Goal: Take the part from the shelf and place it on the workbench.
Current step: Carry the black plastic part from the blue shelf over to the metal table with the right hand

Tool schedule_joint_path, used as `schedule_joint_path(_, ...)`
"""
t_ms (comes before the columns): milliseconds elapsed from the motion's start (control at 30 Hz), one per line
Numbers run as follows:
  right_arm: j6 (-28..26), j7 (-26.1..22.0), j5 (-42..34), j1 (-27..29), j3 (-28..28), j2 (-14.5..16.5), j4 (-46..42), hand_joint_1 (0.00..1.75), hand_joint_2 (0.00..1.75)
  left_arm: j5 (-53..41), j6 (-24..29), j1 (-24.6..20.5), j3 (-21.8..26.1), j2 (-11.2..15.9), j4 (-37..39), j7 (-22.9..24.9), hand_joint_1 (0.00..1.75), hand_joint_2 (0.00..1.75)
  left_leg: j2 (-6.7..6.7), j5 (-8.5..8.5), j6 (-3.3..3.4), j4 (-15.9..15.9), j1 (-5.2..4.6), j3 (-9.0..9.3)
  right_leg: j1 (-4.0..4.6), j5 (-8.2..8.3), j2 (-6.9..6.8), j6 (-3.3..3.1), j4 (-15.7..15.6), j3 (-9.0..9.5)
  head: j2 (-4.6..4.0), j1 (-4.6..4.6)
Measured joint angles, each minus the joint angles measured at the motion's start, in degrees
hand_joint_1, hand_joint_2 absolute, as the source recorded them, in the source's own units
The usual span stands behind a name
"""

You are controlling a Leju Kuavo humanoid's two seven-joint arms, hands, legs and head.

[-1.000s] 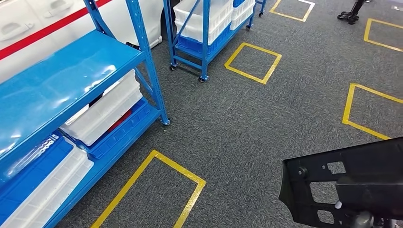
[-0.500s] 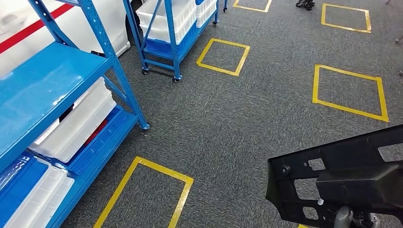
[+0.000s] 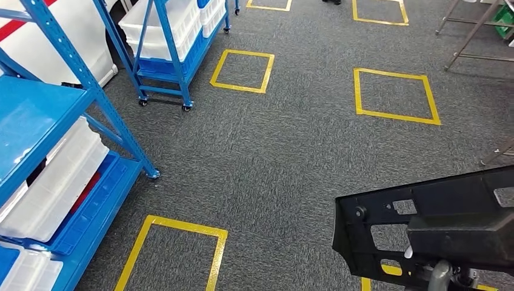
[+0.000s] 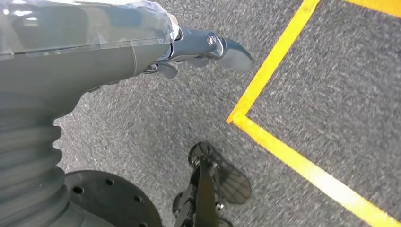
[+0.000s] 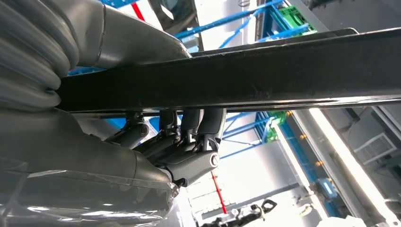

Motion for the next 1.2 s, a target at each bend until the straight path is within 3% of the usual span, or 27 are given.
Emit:
schedule_joint_path(67, -0.1, -0.3, -0.6, -0.5, 1.4, -1.5, 0.8, 1.75, 1.75, 0.5, 0.4, 0.0, 0.4, 0.0, 0.0, -0.3, 0.0, 1.75, 1.63, 0.6, 0.85, -0.6, 0.06, 0.08, 0.14, -1.8, -2.77, 0.41, 2.7, -1.44, 0.0, 0.05)
schedule_joint_path(133, -0.6, -0.5, -0.7, -1.4, 3.0, -2.6, 1.8, 1.75, 1.75, 0.7, 0.9, 0.2, 0.9, 0.0, 0.0, -0.5, 0.0, 1.75, 3.31, 0.79, 1.23, -0.8, -0.2, -0.11, 0.1, -5.53, -6.06, 0.62, 9.2, -4.47, 0.0, 0.08)
schedule_joint_path(200, -1.4, -0.6, -0.6, -2.1, 4.3, -3.5, 2.9, 1.75, 1.75, 1.0, 1.5, 0.5, 1.2, 0.0, 0.0, -0.6, 0.0, 1.75, 4.99, 0.76, 1.27, -0.8, -0.4, -0.28, -0.17, -7.47, -7.01, 0.88, 14.7, -6.77, 0.0, 0.08)
schedule_joint_path(233, -1.8, -0.6, -0.6, -2.3, 4.9, -3.8, 3.3, 1.75, 1.75, 1.2, 1.6, 0.5, 1.4, -0.1, 0.0, -0.7, 0.0, 1.75, 5.78, 0.71, 1.26, -0.7, -0.44, -0.31, -0.29, -6.97, -7.26, 0.98, 14.7, -6.56, -0.01, 0.08)
schedule_joint_path(267, -2.0, -0.6, -0.5, -2.6, 5.4, -4.0, 3.7, 1.75, 1.75, 1.4, 1.8, 0.5, 1.5, -0.1, 0.0, -0.8, 0.0, 1.75, 6.48, 0.64, 1.18, -0.7, -0.44, -0.28, -0.39, -5.59, -7.64, 1.05, 12.6, -5.22, -0.01, 0.08)
schedule_joint_path(333, -2.4, -0.6, -0.3, -3.4, 6.3, -4.5, 4.3, 1.75, 1.75, 1.6, 1.9, 0.4, 1.9, -0.3, 0.0, -0.9, 0.0, 1.75, 7.68, 0.32, 0.78, -0.5, -0.61, -0.1, -0.26, -2.64, -10.18, 0.93, 5.0, -0.8, -0.01, 0.08)
schedule_joint_path(400, -2.8, -0.6, 0.0, -4.2, 7.1, -4.8, 4.7, 1.75, 1.75, 1.8, 2.1, 0.4, 2.3, -0.4, 0.0, -1.0, 0.0, 1.75, 8.65, -0.05, 0.21, -0.2, -0.91, 0.12, 0.14, -1.69, -12.14, 0.37, 0.4, 1.64, -0.01, 0.06)
schedule_joint_path(433, -3.0, -0.5, 0.0, -4.5, 7.5, -4.9, 4.9, 1.75, 1.75, 2.0, 2.2, 0.4, 2.5, -0.5, 0.0, -1.1, 0.0, 1.75, 9.15, -0.16, -0.07, -0.2, -1.02, 0.23, 0.41, -1.9, -12.09, 0.04, 0.1, 1.65, -0.02, 0.06)
schedule_joint_path(500, -3.3, -0.4, 0.2, -4.6, 8.0, -5.1, 5.2, 1.75, 1.75, 2.4, 2.3, 0.3, 2.6, -0.6, 0.0, -1.1, 0.0, 1.75, 9.63, -0.47, -0.69, -0.2, -0.9, 0.49, 0.37, -1.67, -10.68, -0.63, -0.2, 1.54, -0.01, 0.06)
schedule_joint_path(567, -3.7, -0.3, 0.6, -5.0, 8.6, -5.1, 5.4, 1.75, 1.75, 2.5, 2.4, 0.3, 2.8, -0.8, 0.0, -1.1, 0.0, 1.75, 7.43, -2.22, -1.3, 2.1, -0.58, -0.32, 0.12, -1.35, -9.35, -1.39, -0.5, 1.56, -0.01, 0.06)
schedule_joint_path(633, -4.0, -0.3, 1.0, -5.5, 9.5, -5.1, 5.6, 1.75, 1.75, 2.5, 2.7, 0.4, 3.0, -1.0, 0.0, -1.1, 0.0, 1.75, 4.46, -5.89, -1.62, 8.9, -0.32, -3.43, 0.08, -1.16, -7.98, -1.95, -0.6, 1.48, -0.01, 0.05)
schedule_joint_path(667, -4.1, -0.3, 1.3, -5.7, 9.9, -5.2, 5.8, 1.75, 1.75, 2.4, 2.9, 0.5, 3.1, -1.0, 0.0, -1.1, 0.0, 1.75, 3.86, -7.52, -1.7, 12.9, -0.25, -5.38, 0.15, -1.12, -7.21, -2.12, -0.6, 1.42, -0.01, 0.05)
schedule_joint_path(700, -4.3, -0.3, 1.4, -5.7, 10.4, -5.2, 6.0, 1.75, 1.75, 2.4, 3.1, 0.6, 3.2, -1.1, 0.0, -1.1, 0.0, 1.75, 3.62, -8.22, -1.75, 15.8, -0.24, -6.87, 0.22, -1.11, -6.36, -2.16, -0.6, 1.41, 0.0, 0.05)
schedule_joint_path(733, -4.4, -0.3, 1.5, -5.7, 10.7, -5.2, 6.2, 1.75, 1.75, 2.4, 3.3, 0.6, 3.3, -1.2, 0.0, -1.1, 0.0, 1.75, 3.54, -7.73, -1.74, 16.7, -0.24, -7.48, 0.27, -1.11, -5.5, -2.17, -0.5, 1.44, 0.0, 0.05)
schedule_joint_path(800, -4.6, -0.3, 1.7, -5.8, 11.3, -5.3, 6.6, 1.75, 1.75, 2.4, 3.5, 0.7, 3.5, -1.2, 0.0, -1.2, 0.0, 1.75, 2.96, -3.78, -1.49, 11.8, -0.18, -5.66, 0.28, -1.12, -3.81, -2.12, -0.3, 1.56, -0.01, 0.05)
schedule_joint_path(867, -5.1, -0.4, 1.9, -6.1, 11.7, -5.4, 7.0, 1.75, 1.75, 2.3, 3.6, 0.7, 3.6, -1.3, 0.0, -1.3, 0.0, 1.75, -0.14, -0.25, -1.08, 4.1, 0.02, -2.69, 0.28, -1.1, -2.3, -1.79, -0.1, 1.41, -0.01, 0.05)
schedule_joint_path(933, -5.9, -0.3, 2.1, -6.6, 12.0, -5.5, 7.2, 1.75, 1.75, 2.2, 3.7, 0.7, 3.6, -1.4, 0.0, -1.2, 0.0, 1.75, -2.24, 0.58, -0.72, 0.8, -0.02, -1.56, 0.09, -0.83, -0.96, -1.05, 0.0, 0.84, -0.01, 0.06)
schedule_joint_path(1000, -6.5, -0.2, 2.2, -6.9, 12.0, -5.8, 7.2, 1.75, 1.75, 2.0, 3.8, 0.5, 3.6, -1.6, 0.0, -1.2, 0.0, 1.75, -1.13, 0.9, -0.17, 0.3, -0.12, -1.43, -0.15, -0.46, 0.02, -0.19, -0.2, 0.41, -0.01, 0.06)
schedule_joint_path(1067, -6.9, 0.0, 2.2, -7.1, 12.0, -6.2, 7.1, 1.75, 1.75, 1.6, 3.8, 0.4, 3.6, -1.8, 0.0, -1.1, 0.0, 1.75, 0.43, 1.46, 0.64, -0.5, 0.02, -1.21, 0.0, -1.52, -2.31, 0.43, 1.2, -0.45, -0.01, 0.08)
schedule_joint_path(1100, -7.1, 0.0, 2.3, -7.3, 12.0, -6.5, 7.1, 1.75, 1.75, 1.4, 3.7, 0.5, 3.6, -2.0, 0.0, -1.1, 0.0, 1.75, 1.32, 1.66, 0.97, -0.8, 0.09, -1.16, 0.09, -2.99, -4.16, 0.68, 3.5, -1.58, -0.01, 0.09)
schedule_joint_path(1133, -7.3, 0.2, 2.5, -7.5, 11.9, -6.7, 7.1, 1.75, 1.75, 1.2, 3.6, 0.5, 3.6, -2.1, 0.0, -1.1, 0.0, 1.75, 2.21, 1.7, 1.17, -0.9, -0.02, -1.15, 0.07, -4.87, -5.87, 0.95, 6.8, -3.17, -0.01, 0.09)
schedule_joint_path(1200, -7.7, 0.6, 2.7, -7.6, 11.8, -7.1, 7.0, 1.75, 1.75, 0.9, 3.3, 0.6, 3.6, -2.2, 0.0, -1.1, 0.0, 1.75, 3.93, 1.62, 1.3, -0.8, -0.14, -1.22, -0.16, -7.71, -6.9, 1.47, 13.6, -6.4, 0.0, 0.09)
